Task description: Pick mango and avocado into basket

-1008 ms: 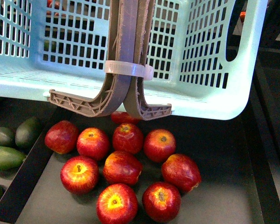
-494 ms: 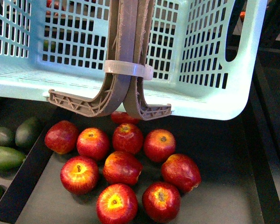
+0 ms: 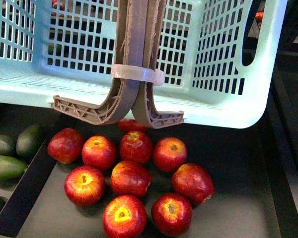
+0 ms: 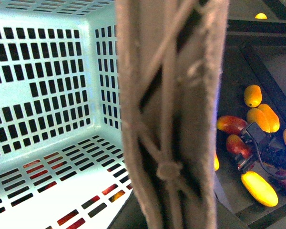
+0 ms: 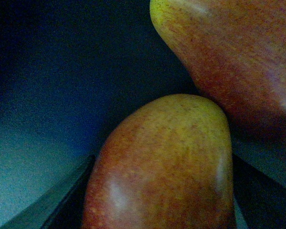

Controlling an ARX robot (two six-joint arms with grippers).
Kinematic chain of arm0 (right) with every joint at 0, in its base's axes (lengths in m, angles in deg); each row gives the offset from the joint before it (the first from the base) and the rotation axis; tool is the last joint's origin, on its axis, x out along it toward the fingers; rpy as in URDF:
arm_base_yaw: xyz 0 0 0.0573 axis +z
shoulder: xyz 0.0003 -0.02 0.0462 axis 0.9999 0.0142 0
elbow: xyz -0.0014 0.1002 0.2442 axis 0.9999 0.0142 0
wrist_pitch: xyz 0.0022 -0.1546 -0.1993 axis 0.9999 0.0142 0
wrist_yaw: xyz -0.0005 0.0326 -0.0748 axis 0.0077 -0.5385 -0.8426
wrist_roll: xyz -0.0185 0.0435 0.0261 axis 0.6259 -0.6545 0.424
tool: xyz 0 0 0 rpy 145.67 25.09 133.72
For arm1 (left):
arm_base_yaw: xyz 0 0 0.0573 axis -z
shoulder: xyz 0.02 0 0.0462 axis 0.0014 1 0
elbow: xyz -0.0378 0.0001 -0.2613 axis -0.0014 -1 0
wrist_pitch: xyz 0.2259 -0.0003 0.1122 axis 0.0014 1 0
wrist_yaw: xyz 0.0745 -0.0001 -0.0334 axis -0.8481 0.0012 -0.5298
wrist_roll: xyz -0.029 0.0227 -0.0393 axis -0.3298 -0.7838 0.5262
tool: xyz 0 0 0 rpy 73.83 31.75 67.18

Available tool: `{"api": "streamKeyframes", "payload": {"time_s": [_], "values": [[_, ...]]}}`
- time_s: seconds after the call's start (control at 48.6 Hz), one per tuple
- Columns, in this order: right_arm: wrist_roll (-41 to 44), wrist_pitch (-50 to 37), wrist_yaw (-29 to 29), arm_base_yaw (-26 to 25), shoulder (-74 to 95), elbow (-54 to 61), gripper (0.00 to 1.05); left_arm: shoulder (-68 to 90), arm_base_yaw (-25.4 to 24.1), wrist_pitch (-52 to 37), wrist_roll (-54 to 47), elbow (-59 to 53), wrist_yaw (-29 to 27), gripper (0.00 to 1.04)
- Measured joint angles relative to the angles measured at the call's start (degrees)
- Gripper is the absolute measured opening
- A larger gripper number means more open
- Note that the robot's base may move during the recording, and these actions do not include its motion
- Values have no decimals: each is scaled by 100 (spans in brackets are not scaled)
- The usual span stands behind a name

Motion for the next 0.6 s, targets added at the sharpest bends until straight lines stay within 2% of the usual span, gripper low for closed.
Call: {"api": "streamKeyframes", "payload": {"time_s": [0.103, 0.35, 0.596], "values": [[-153, -155, -2, 7, 0, 46, 66, 0, 0, 0, 0, 0, 0, 6], [-841, -737, 197, 31, -378, 520, 65, 0, 0, 0, 0, 0, 0, 6], [-2673, -1305, 686, 463, -2433, 1703, 65, 0, 0, 0, 0, 0, 2, 6]]}}
